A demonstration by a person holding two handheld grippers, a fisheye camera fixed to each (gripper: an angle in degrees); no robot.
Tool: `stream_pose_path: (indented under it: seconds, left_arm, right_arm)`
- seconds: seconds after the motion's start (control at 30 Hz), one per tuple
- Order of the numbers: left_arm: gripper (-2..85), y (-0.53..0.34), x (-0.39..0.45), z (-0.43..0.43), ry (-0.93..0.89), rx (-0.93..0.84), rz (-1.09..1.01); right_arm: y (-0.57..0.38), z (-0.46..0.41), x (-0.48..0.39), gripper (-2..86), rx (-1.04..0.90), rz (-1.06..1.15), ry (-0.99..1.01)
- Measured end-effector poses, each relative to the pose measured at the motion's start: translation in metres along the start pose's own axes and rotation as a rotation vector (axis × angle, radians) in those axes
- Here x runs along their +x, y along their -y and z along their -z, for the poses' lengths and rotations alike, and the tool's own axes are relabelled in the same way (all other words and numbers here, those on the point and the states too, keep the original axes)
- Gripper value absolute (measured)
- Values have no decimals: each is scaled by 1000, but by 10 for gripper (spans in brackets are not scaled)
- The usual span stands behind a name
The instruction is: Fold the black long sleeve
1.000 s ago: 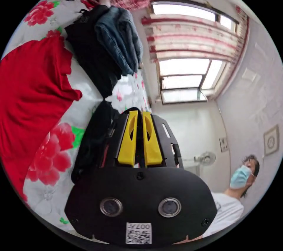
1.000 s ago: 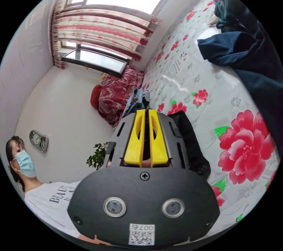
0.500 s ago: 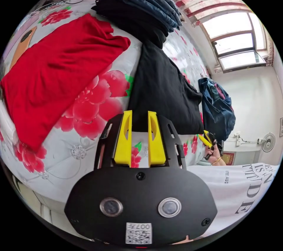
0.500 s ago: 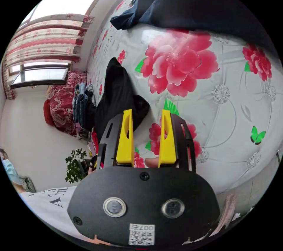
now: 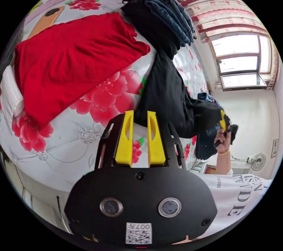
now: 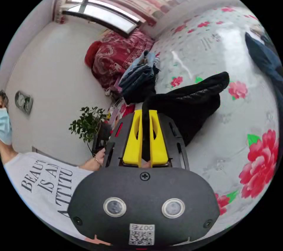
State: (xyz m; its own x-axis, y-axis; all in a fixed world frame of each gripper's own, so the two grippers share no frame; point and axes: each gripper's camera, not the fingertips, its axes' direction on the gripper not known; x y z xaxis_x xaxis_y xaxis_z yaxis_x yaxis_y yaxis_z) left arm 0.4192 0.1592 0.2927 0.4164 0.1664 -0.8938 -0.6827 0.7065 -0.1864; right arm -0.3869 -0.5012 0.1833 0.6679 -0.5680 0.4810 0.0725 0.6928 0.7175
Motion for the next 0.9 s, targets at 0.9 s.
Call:
stream_pose_path:
  seconds: [0.9]
  left_arm:
    - [109, -39, -14, -75, -412, -139, 106]
  right_arm:
    - [65, -232, 62, 115, -391, -200, -269]
